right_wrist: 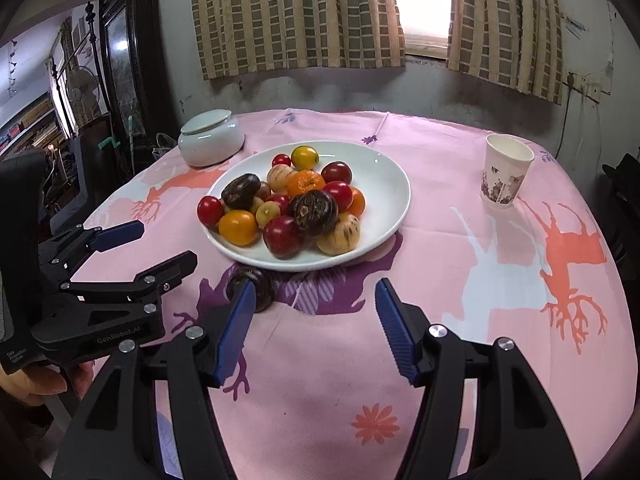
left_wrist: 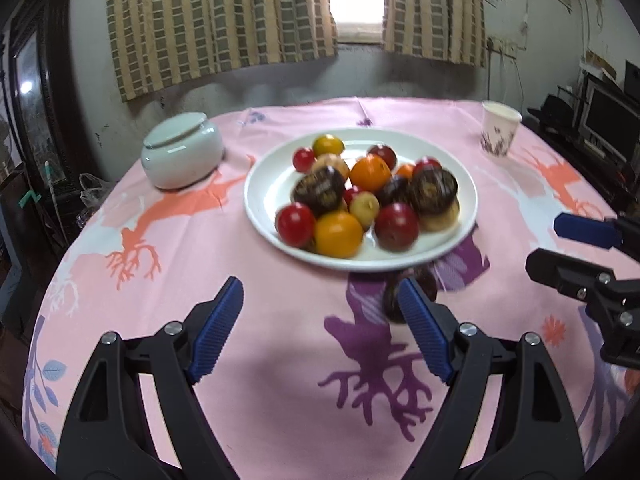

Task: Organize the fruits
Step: 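Grasp the last dark purple fruit with the left tool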

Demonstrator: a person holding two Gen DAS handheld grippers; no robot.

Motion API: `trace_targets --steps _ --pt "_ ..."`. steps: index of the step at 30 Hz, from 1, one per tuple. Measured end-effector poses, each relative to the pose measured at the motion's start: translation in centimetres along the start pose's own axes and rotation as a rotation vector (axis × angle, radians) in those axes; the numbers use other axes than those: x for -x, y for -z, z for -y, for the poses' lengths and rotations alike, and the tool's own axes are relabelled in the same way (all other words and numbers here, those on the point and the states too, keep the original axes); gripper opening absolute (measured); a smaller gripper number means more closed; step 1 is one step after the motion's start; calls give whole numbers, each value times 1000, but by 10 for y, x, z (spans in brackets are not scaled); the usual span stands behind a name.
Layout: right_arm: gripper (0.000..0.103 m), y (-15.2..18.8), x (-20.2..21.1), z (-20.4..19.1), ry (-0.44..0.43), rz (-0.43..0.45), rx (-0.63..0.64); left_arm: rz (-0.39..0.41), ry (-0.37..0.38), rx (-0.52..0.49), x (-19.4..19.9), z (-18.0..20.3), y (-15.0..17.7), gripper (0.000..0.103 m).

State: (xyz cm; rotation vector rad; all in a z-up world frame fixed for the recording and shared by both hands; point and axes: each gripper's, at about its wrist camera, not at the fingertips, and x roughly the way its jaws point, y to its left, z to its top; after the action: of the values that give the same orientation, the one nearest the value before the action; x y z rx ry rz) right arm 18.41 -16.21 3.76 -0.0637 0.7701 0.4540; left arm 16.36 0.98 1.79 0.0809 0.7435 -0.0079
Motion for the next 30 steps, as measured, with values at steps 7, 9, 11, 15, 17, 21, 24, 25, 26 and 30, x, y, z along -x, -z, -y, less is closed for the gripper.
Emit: trace_targets --steps 7,9,11,15,17,21,24,25,26,30 --pt "63 15 -13 1 -40 -48 32 -24 44 -89 -18 20 10 82" --pt "63 18 -17 -1 -52 -58 52 -32 73 -105 -24 24 9 82" --pt "63 18 -22 -3 -67 -57 85 -31 135 -118 -27 25 9 81" --pt "63 15 -37 -2 -118 -81 138 -33 205 -155 -32 24 8 77" --pt "58 12 -46 0 -154 -107 144 -58 242 -163 -39 24 8 65" --pt "55 8 -63 -2 -171 -150 167 -93 305 -161 -49 23 8 58" --pt "54 5 -70 -3 -205 -158 171 -108 351 -169 -55 23 7 48" --pt "54 4 -72 -2 -222 -160 170 -112 363 -171 -56 22 6 47" --pt "54 2 -74 -1 -236 -160 166 -116 366 -175 -57 22 6 47" --pt "54 0 -82 6 -311 -175 145 -134 401 -197 -63 18 5 46"
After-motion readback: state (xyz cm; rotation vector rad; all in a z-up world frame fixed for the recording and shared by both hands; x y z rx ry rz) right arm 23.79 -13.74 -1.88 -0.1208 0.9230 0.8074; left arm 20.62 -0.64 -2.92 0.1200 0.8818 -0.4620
